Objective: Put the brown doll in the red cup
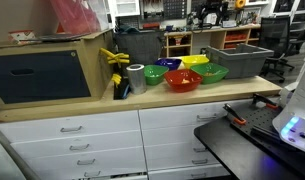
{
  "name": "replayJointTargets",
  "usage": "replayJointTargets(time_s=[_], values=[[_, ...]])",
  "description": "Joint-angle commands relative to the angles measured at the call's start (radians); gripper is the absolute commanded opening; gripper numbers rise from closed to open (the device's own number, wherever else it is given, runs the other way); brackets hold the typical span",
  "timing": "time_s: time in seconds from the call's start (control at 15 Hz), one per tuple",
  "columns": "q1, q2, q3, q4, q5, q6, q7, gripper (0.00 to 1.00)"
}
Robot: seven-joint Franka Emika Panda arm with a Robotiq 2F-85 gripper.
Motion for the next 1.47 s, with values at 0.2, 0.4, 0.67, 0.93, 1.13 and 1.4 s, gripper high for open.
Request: replayJointTargets(time_s=[0.2, 0.4, 0.67, 0.93, 1.13, 1.4], values=[[-0.062, 0.173, -0.024, 0.113, -0.036, 0.077, 0.089, 1.00], [-0.090, 0.218, -0.043, 0.140, -0.051, 0.100, 0.148, 1.00], [-0.131, 0.246, -0.088, 0.176, -0.085, 0.103, 0.208, 1.00], [-0.179, 0.255, -0.143, 0.221, -0.111, 0.090, 0.256, 1.00], [-0.208, 0.268, -0.179, 0.261, -0.106, 0.035, 0.273, 1.00], [-0.211, 0.255, -0.205, 0.246, -0.094, 0.053, 0.237, 1.00]])
